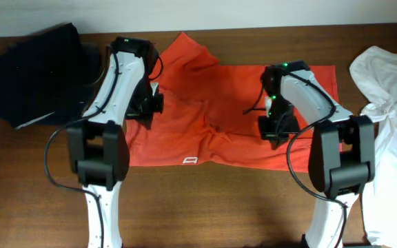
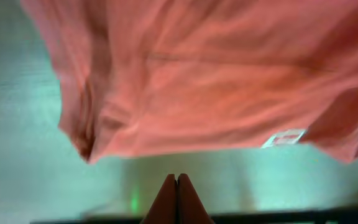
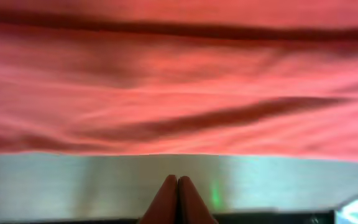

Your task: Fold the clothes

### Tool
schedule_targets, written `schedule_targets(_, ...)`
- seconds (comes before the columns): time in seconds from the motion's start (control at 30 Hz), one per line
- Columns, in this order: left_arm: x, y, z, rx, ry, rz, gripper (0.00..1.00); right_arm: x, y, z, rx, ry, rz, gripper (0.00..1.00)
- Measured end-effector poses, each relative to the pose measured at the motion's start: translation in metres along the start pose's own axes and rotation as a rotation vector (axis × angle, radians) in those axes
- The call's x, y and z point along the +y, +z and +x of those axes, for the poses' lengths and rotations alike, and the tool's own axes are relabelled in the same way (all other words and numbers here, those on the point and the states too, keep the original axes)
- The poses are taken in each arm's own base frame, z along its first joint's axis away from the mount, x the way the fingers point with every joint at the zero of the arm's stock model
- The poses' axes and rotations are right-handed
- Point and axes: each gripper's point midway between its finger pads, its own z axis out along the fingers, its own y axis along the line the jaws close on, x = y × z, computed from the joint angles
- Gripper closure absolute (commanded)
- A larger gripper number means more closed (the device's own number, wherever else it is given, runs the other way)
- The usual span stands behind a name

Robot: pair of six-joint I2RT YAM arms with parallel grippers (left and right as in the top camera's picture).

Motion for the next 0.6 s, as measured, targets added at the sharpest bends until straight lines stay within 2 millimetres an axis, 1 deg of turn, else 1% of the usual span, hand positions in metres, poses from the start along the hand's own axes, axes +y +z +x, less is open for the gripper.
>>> schedule_targets(0.03, 0.002, 0.009, 0.006, 0.023, -0.005, -0.011, 0.99, -0.015, 0.003, 0.001, 0.008, 0.054, 0.039, 0.96)
schedule_targets(0.07, 0.005, 0.027, 0.007, 0.049, -0.022, -0.022, 0.99, -0.029, 0.010, 0.007, 0.034, 0.100, 0.063, 0.96)
schedule_targets(0.1, 0.006, 0.037, 0.010, 0.062, -0.030, -0.030, 0.99, -0.045, 0.020, 0.010, 0.050, 0.160, 0.073, 0.96)
schedule_targets(0.13, 0.006, 0.034, 0.014, 0.041, -0.041, -0.035, 0.99, -0.061, 0.033, 0.016, 0.081, 0.233, 0.073, 0.96)
schedule_targets(0.17, 0.003, 0.018, 0.017, -0.030, -0.047, -0.042, 0.99, -0.073, 0.041, 0.017, 0.090, 0.292, 0.055, 0.96)
schedule_targets(0.2, -0.006, -0.016, 0.022, -0.175, -0.037, -0.029, 0.99, -0.085, 0.051, 0.019, 0.101, 0.352, 0.024, 0.96)
schedule_targets(0.23, -0.017, -0.050, 0.036, -0.311, -0.013, -0.008, 0.99, -0.093, 0.058, 0.019, 0.099, 0.390, 0.001, 0.96)
schedule_targets(0.27, -0.024, -0.070, 0.048, -0.409, -0.003, 0.002, 0.99, -0.099, 0.065, 0.018, 0.093, 0.424, -0.018, 0.96)
schedule_targets(0.3, -0.029, -0.073, 0.056, -0.444, -0.001, 0.002, 0.99, -0.103, 0.067, 0.019, 0.099, 0.446, -0.041, 0.96)
schedule_targets(0.33, -0.028, -0.062, 0.055, -0.443, -0.013, -0.001, 1.00, -0.102, 0.067, 0.017, 0.092, 0.436, -0.074, 0.96)
schedule_targets(0.37, -0.022, -0.031, 0.054, -0.394, -0.028, -0.027, 1.00, -0.095, 0.059, 0.007, 0.033, 0.400, -0.208, 0.96)
schedule_targets(0.4, -0.016, -0.001, 0.058, -0.329, -0.037, -0.053, 0.99, -0.095, 0.051, 0.005, 0.002, 0.402, -0.271, 0.96)
schedule_targets(0.43, -0.011, 0.020, 0.061, -0.294, -0.046, -0.068, 1.00, -0.104, 0.034, 0.008, -0.056, 0.432, -0.308, 0.96)
schedule_targets(0.47, -0.008, 0.032, 0.066, -0.268, -0.052, -0.077, 1.00, -0.119, 0.016, 0.014, -0.123, 0.487, -0.304, 0.96)
schedule_targets(0.5, -0.007, 0.037, 0.067, -0.258, -0.056, -0.080, 1.00, -0.138, -0.005, 0.023, -0.211, 0.562, -0.295, 0.96)
schedule_targets(0.53, -0.008, 0.038, 0.063, -0.276, -0.055, -0.073, 0.99, -0.153, -0.021, 0.037, -0.288, 0.628, -0.281, 0.96)
schedule_targets(0.57, -0.010, 0.037, 0.058, -0.294, -0.054, -0.066, 0.99, -0.158, -0.022, 0.040, -0.307, 0.646, -0.265, 0.96)
schedule_targets(0.6, -0.013, 0.034, 0.049, -0.335, -0.054, -0.051, 1.00, -0.160, -0.012, 0.034, -0.328, 0.654, -0.255, 0.96)
